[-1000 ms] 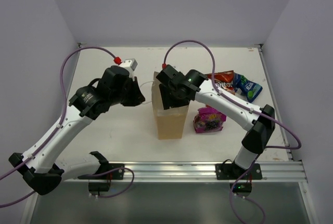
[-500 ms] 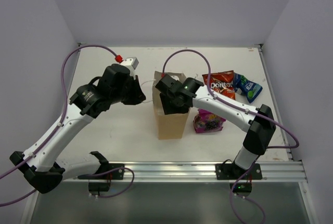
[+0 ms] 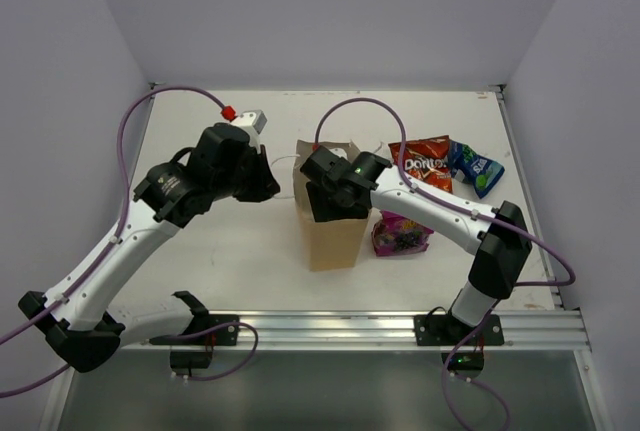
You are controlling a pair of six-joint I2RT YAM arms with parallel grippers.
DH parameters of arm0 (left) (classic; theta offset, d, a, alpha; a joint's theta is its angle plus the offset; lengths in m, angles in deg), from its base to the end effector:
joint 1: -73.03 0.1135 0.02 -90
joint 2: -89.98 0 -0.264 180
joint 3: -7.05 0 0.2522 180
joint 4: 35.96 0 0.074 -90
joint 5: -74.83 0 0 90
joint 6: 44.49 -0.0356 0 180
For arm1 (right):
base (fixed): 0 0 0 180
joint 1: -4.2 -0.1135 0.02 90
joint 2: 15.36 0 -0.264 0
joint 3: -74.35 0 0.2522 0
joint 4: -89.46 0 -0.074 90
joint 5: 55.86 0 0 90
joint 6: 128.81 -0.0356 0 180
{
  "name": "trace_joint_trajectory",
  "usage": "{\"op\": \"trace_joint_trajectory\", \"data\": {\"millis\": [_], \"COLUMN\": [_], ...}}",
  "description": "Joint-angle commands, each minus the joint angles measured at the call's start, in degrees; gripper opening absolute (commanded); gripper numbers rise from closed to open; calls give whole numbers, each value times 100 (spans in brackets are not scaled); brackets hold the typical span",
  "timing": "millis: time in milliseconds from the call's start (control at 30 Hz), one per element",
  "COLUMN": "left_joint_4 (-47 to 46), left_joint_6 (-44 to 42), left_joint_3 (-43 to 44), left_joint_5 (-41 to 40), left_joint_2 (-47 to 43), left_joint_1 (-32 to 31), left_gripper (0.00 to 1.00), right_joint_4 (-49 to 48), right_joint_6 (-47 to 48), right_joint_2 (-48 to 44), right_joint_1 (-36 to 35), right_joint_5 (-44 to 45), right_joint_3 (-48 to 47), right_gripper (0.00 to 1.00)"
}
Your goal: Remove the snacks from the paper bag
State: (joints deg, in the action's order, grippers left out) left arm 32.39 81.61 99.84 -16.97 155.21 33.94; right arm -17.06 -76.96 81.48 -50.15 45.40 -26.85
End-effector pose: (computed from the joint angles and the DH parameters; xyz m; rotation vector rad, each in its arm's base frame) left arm 0.1683 -0.1353 0.3983 0.0447 2.3675 -0.6320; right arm 0.2048 0.2736 0.2930 -0.3373 2.7237 0.1782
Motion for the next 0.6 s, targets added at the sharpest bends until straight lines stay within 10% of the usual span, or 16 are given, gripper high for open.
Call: {"op": "trace_joint_trajectory", "data": {"millis": [0, 567], "left_joint_4": [52, 52], "left_joint_6": [-173, -68], "left_joint_3": [131, -132], "left_joint_5": [22, 136], "left_joint_2": [-160, -318], "left_joint_1": [-20, -20], "left_gripper": [0, 0], "right_joint_4": [39, -417], "right_joint_6": [-87, 317], "right_joint_2": [-183, 151], "right_joint_1": [-15, 170], "right_joint_5": [297, 385], "right_joint_3": [-27, 51], "right_gripper": [67, 81]}}
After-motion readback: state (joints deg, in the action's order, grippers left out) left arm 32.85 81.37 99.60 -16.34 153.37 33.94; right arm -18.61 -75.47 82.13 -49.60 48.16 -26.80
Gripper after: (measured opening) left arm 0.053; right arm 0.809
